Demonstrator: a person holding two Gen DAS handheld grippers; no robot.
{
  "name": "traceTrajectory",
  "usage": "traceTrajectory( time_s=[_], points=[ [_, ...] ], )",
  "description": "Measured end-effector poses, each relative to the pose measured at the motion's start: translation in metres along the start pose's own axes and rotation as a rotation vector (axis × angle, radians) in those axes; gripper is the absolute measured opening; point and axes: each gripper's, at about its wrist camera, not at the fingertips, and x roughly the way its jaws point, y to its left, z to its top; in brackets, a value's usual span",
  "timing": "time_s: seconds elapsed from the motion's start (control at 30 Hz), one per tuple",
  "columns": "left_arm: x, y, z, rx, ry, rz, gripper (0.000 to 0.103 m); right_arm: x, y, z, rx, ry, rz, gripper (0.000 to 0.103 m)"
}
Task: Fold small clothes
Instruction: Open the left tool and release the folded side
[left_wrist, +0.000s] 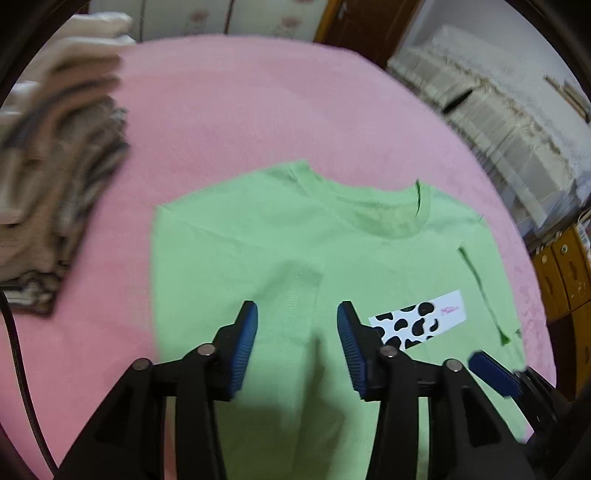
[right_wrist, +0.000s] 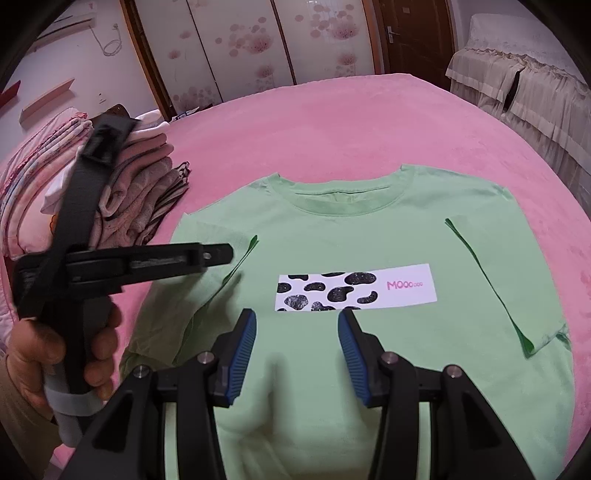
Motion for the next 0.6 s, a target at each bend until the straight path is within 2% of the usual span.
traceTrajectory(
  time_s=[0.13,0.2,0.33,0.43,0.6],
  points=[
    [-0.054,0.020,-0.022,-0.040,-0.115,0.058,0.048,0.004,0.007,0.011,-0.038,0.011,0.032,0.047],
    [-0.072,0.032,-0.043,-0.071,-0.135,0.081,0.049,0.009,0.013,0.020,-0.067,0.020,0.061,0.046],
    [-0.091,0.066,-0.086,-0.158,-0.115,0.108,0.049,0.030,0.028,0.044,-0.140,0.062,0.119,0.046],
    [-0.084,0.077,-0.116,-0.228,-0.076,0.074,0.048,0.050,0.034,0.060,-0.177,0.112,0.149,0.046],
    [-0.062,0.071,-0.137,-0.235,-0.036,0.048,0.048,0.080,0.037,0.072,-0.202,0.183,0.163,0.046]
  ],
)
